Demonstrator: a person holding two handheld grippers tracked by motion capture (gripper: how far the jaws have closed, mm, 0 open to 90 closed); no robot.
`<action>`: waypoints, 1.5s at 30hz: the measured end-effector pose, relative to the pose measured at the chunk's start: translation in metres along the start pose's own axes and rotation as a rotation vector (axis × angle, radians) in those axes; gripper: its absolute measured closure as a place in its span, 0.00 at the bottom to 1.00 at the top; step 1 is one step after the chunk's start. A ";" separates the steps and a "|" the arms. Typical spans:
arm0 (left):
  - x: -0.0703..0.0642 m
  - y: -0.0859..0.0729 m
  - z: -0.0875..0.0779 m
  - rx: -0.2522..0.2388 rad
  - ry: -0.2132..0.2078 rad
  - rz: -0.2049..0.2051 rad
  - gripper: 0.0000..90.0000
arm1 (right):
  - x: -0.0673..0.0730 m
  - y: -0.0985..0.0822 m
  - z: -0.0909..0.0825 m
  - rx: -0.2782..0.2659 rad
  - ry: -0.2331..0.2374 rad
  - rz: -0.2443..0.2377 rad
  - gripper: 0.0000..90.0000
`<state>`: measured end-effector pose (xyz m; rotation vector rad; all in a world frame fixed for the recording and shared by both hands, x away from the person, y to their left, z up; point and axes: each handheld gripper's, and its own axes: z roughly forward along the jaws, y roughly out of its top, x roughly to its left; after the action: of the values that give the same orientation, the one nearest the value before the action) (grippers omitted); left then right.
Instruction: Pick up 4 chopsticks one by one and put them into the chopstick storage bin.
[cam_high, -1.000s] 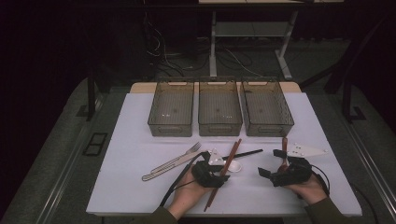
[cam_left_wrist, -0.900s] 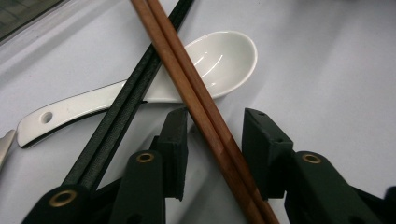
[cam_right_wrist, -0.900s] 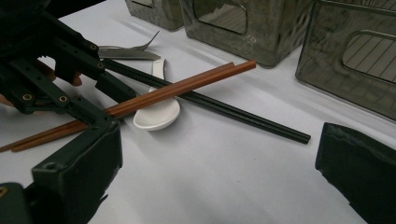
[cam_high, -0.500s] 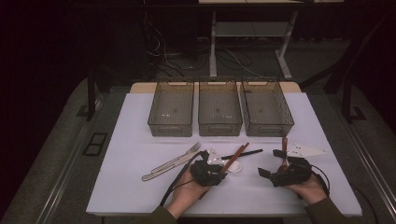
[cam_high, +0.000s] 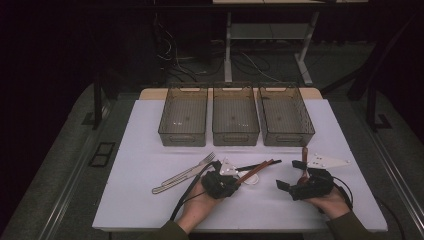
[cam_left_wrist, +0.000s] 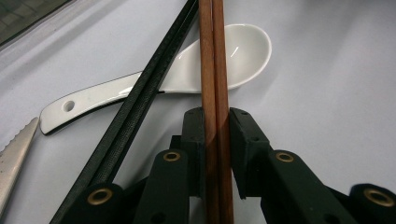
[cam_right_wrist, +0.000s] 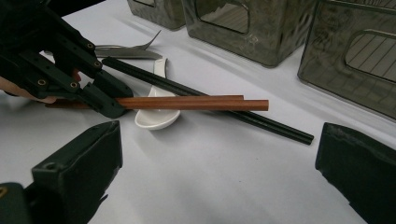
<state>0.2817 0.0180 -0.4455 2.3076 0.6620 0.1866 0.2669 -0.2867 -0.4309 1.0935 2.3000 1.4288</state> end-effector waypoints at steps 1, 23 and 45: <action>0.000 0.000 0.000 -0.001 0.000 -0.002 0.83 | 0.000 0.000 0.000 0.000 0.000 0.001 0.01; 0.001 -0.004 -0.023 -0.070 -0.031 -0.016 0.71 | 0.000 0.000 -0.001 0.000 0.002 0.005 0.01; 0.017 -0.039 -0.049 -0.101 -0.100 -0.034 0.85 | -0.001 0.000 0.000 0.004 -0.003 0.001 0.01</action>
<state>0.2652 0.0806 -0.4368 2.1921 0.6260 0.0866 0.2671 -0.2874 -0.4312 1.0977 2.3012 1.4232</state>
